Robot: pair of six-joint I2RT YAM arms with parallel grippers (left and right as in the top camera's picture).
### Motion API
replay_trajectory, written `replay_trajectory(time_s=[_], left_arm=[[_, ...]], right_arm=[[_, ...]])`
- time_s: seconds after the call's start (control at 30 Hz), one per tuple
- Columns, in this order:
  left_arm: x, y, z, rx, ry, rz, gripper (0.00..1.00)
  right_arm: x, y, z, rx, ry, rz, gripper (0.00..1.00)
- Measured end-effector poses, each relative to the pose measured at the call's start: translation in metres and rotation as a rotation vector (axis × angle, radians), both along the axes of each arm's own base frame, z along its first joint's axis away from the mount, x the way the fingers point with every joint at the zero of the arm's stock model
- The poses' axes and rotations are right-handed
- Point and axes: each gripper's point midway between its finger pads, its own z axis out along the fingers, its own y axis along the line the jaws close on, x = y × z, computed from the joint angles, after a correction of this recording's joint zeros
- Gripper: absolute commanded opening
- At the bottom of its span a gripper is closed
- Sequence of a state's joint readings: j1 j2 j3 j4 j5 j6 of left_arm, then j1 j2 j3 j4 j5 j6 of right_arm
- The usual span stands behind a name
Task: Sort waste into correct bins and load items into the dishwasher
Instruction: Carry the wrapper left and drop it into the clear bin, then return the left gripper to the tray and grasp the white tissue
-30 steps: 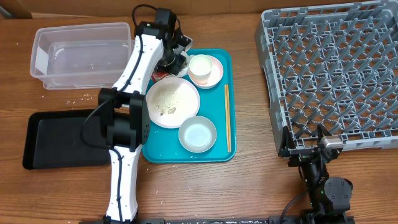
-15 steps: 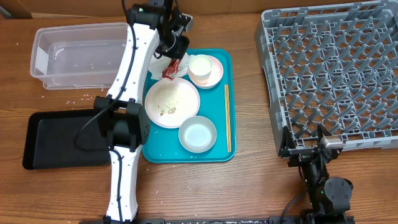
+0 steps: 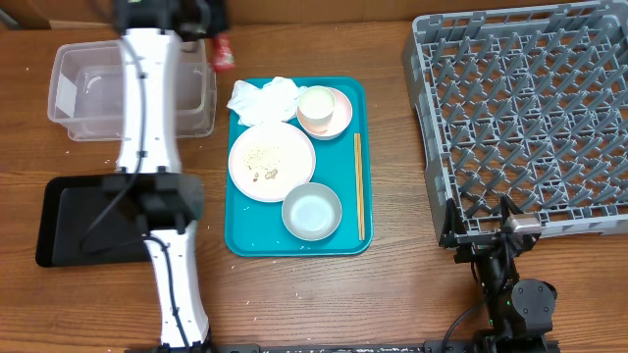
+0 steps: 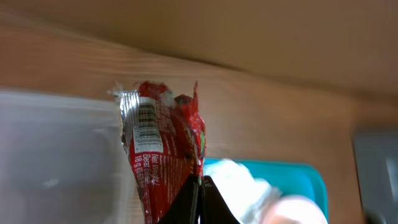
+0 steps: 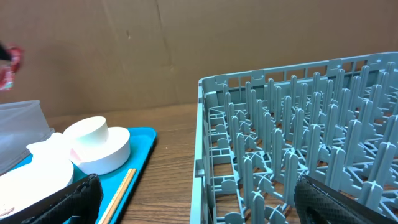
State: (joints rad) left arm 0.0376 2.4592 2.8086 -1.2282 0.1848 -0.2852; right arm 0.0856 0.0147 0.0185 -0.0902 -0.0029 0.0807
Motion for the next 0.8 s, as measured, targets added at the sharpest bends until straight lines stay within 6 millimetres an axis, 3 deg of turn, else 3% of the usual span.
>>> replay_trajectory(time_s=[0.07, 0.23, 0.27, 0.3, 0.33, 0.37, 0.53, 0.6, 0.7, 0.8], left_arm=[[0.002, 0.038, 0.0, -0.056, 0.005, 0.15, 0.04], [-0.003, 0.104, -0.009, -0.156, 0.032, 0.422, 0.04], [-0.005, 0.112, -0.012, -0.17, 0.042, 0.463, 0.21], [-0.006, 0.12, -0.015, -0.184, 0.051, 0.497, 0.46], [-0.008, 0.126, -0.017, -0.2, 0.058, 0.533, 0.83], [-0.009, 0.13, -0.018, -0.21, 0.06, 0.554, 1.0], [-0.013, 0.144, -0.019, -0.251, 0.066, 0.627, 1.0], [-0.015, 0.142, -0.021, -0.259, 0.08, 0.627, 0.93], [-0.014, 0.13, -0.02, -0.282, 0.09, 0.55, 0.8], [-0.011, 0.103, -0.017, -0.3, 0.086, 0.378, 0.78]], right_arm=[[0.0, 0.0, 0.0, 0.0, 0.0, 0.0, 1.0], [0.0, 0.0, 0.0, 0.0, 0.0, 0.0, 1.0], [0.0, 0.0, 0.0, 0.0, 0.0, 0.0, 1.0], [0.0, 0.0, 0.0, 0.0, -0.001, 0.0, 1.0], [0.0, 0.0, 0.0, 0.0, 0.0, 0.0, 1.0], [0.0, 0.0, 0.0, 0.0, 0.0, 0.0, 1.0], [0.0, 0.0, 0.0, 0.0, 0.0, 0.0, 1.0], [0.0, 0.0, 0.0, 0.0, 0.0, 0.0, 1.0], [0.0, 0.0, 0.0, 0.001, 0.0, 0.0, 1.0], [0.0, 0.0, 0.0, 0.0, 0.0, 0.0, 1.0]])
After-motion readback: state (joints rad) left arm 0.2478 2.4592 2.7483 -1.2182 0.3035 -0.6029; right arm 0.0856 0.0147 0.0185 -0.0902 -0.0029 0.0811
